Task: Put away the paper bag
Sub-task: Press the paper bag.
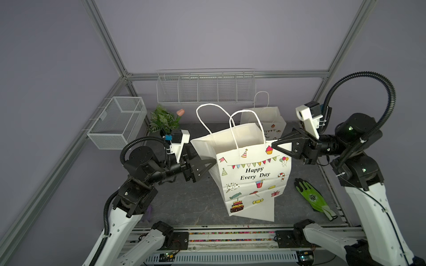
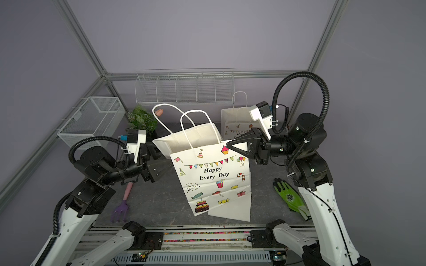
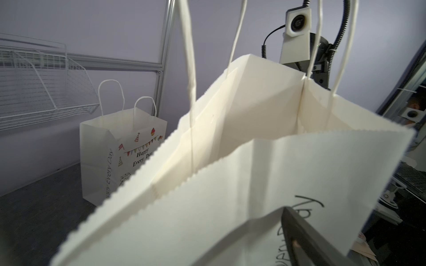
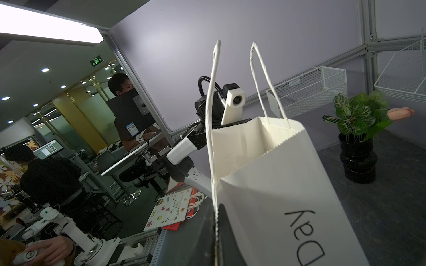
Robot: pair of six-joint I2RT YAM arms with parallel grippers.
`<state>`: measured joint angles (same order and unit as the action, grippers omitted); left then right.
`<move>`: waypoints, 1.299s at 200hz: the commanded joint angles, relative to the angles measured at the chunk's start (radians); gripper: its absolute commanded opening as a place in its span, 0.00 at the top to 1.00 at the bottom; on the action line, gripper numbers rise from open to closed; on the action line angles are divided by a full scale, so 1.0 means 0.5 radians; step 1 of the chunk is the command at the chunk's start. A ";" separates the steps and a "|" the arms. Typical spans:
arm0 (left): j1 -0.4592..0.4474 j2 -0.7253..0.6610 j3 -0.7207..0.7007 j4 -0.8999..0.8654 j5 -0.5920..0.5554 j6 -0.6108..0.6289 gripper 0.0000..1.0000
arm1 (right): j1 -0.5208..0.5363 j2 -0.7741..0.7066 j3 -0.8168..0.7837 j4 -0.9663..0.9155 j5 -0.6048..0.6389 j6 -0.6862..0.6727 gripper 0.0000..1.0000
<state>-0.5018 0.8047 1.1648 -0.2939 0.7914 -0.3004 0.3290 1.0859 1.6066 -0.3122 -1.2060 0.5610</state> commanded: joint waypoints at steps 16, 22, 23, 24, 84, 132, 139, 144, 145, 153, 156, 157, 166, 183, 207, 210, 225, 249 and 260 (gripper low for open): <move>0.011 -0.019 -0.002 0.113 0.210 -0.054 0.20 | -0.035 0.093 0.027 -0.027 0.056 -0.080 0.93; 0.013 -0.011 -0.007 0.139 0.228 -0.069 0.21 | -0.035 0.106 0.030 -0.018 0.053 -0.079 0.93; 0.013 -0.010 -0.007 0.144 0.231 -0.071 0.22 | -0.037 0.108 0.030 -0.016 0.053 -0.079 0.93; 0.013 -0.009 -0.009 0.148 0.232 -0.074 0.22 | -0.038 0.109 0.030 -0.015 0.054 -0.080 0.93; 0.011 0.116 -0.041 0.336 0.335 -0.141 0.25 | -0.085 0.281 0.086 -0.039 0.109 -0.152 0.93; 0.012 0.170 -0.059 0.505 0.355 -0.217 0.00 | -0.082 0.343 0.094 -0.139 0.202 -0.273 0.93; 0.011 0.179 -0.061 0.543 0.365 -0.243 0.00 | -0.082 0.347 0.089 -0.142 0.211 -0.281 0.93; 0.013 0.186 -0.059 0.560 0.371 -0.253 0.00 | -0.084 0.352 0.089 -0.150 0.216 -0.288 0.93; 0.013 0.186 -0.058 0.563 0.371 -0.255 0.00 | -0.084 0.352 0.090 -0.153 0.219 -0.289 0.93; 0.012 0.199 -0.051 0.574 0.372 -0.264 0.00 | -0.084 0.359 0.091 -0.163 0.232 -0.298 0.93; 0.012 0.203 -0.048 0.578 0.372 -0.267 0.00 | -0.081 0.361 0.091 -0.167 0.238 -0.299 0.93; 0.012 0.206 -0.046 0.581 0.373 -0.269 0.00 | -0.081 0.362 0.091 -0.167 0.239 -0.298 0.93; 0.012 0.213 -0.041 0.588 0.372 -0.281 0.00 | -0.074 0.365 0.094 -0.170 0.256 -0.301 0.93; 0.013 0.231 -0.038 0.585 0.372 -0.281 0.00 | -0.060 0.368 0.097 -0.187 0.302 -0.318 0.93; 0.013 0.229 -0.056 0.629 0.369 -0.315 0.00 | -0.028 0.381 0.115 -0.272 0.379 -0.397 0.93; 0.013 0.227 -0.056 0.633 0.369 -0.319 0.00 | -0.026 0.383 0.118 -0.286 0.386 -0.410 0.93; 0.013 0.208 -0.056 0.648 0.374 -0.330 0.00 | -0.018 0.393 0.119 -0.334 0.407 -0.454 0.93; 0.013 0.193 -0.047 0.664 0.383 -0.351 0.00 | -0.003 0.395 0.127 -0.336 0.434 -0.456 0.93; 0.013 0.194 -0.044 0.657 0.374 -0.352 0.00 | 0.007 0.396 0.135 -0.333 0.459 -0.452 0.93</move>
<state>-0.4973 0.9157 1.1404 0.0021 0.9516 -0.4496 0.3210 1.2778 1.6505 -0.4614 -1.0164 0.3656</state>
